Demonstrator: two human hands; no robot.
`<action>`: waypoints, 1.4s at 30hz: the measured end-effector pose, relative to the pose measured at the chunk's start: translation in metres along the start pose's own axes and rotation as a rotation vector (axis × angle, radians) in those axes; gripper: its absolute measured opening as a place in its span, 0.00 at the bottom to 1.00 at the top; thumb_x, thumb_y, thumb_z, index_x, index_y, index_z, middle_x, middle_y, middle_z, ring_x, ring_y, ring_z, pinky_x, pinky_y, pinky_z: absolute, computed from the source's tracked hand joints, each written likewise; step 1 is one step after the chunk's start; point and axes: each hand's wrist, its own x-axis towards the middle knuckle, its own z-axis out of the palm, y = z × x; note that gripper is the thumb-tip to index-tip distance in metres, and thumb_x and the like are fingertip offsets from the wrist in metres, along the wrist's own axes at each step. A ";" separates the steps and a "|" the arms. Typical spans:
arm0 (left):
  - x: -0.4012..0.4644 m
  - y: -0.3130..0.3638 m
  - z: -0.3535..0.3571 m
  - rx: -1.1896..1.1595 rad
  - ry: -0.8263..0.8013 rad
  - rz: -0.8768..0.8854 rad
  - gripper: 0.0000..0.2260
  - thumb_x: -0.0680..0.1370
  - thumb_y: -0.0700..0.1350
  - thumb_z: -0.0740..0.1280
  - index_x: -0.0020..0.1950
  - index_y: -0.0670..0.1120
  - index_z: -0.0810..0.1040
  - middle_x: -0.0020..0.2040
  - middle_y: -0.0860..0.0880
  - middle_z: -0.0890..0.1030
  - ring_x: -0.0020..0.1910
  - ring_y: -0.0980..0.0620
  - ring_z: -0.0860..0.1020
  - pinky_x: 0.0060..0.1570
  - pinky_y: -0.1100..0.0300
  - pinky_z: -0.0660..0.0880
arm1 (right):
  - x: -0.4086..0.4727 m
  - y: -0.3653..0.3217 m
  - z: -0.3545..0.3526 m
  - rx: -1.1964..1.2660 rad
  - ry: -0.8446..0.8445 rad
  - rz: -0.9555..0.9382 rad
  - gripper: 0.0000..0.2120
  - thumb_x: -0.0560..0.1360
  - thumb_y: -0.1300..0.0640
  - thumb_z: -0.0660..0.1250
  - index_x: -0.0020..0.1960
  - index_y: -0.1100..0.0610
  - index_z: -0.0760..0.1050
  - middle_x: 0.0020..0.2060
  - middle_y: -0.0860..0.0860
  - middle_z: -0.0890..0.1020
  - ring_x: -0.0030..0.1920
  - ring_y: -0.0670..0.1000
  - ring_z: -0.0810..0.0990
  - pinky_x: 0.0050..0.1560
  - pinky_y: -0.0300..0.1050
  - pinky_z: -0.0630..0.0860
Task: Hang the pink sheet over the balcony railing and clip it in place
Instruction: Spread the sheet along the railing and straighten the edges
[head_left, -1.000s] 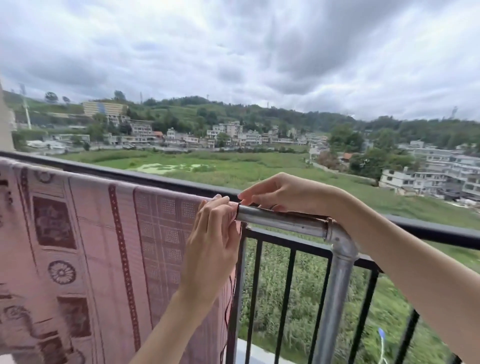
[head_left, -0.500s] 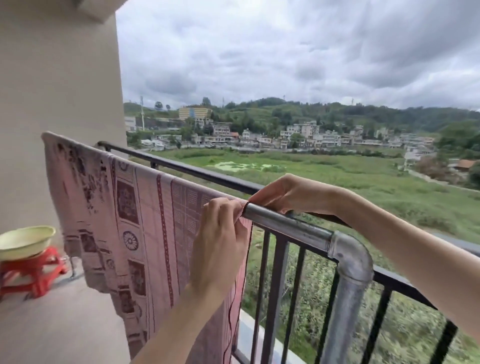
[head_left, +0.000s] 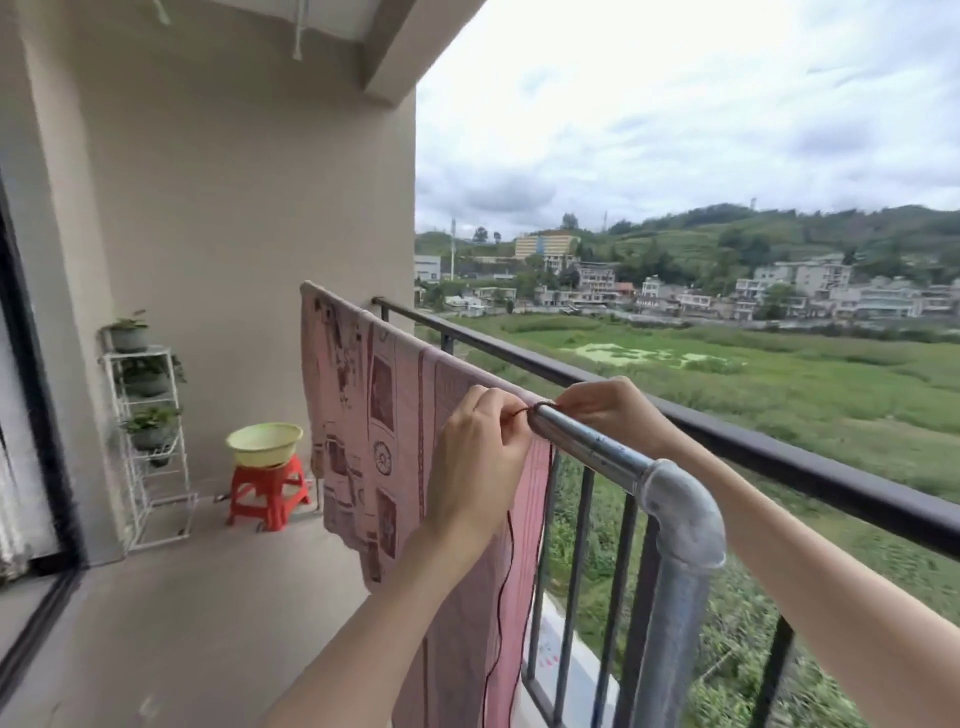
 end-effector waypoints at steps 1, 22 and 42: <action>-0.001 0.004 0.000 -0.016 0.007 0.004 0.04 0.76 0.39 0.65 0.45 0.45 0.79 0.41 0.55 0.75 0.37 0.60 0.74 0.40 0.80 0.67 | -0.003 0.000 -0.003 0.017 0.023 0.006 0.04 0.71 0.69 0.69 0.43 0.63 0.81 0.39 0.58 0.83 0.41 0.52 0.79 0.48 0.50 0.77; -0.046 0.095 -0.004 -0.132 0.044 0.066 0.05 0.74 0.38 0.69 0.42 0.48 0.81 0.39 0.57 0.78 0.39 0.61 0.77 0.38 0.78 0.70 | -0.110 -0.012 -0.044 0.154 0.336 -0.138 0.07 0.74 0.64 0.68 0.40 0.55 0.80 0.35 0.49 0.82 0.36 0.46 0.79 0.40 0.38 0.77; -0.073 0.120 -0.007 -0.068 0.089 0.130 0.05 0.73 0.37 0.68 0.43 0.46 0.81 0.39 0.57 0.76 0.39 0.61 0.76 0.39 0.77 0.69 | -0.143 -0.020 -0.039 0.135 0.461 -0.178 0.06 0.75 0.63 0.65 0.41 0.55 0.76 0.34 0.43 0.78 0.35 0.41 0.76 0.37 0.33 0.73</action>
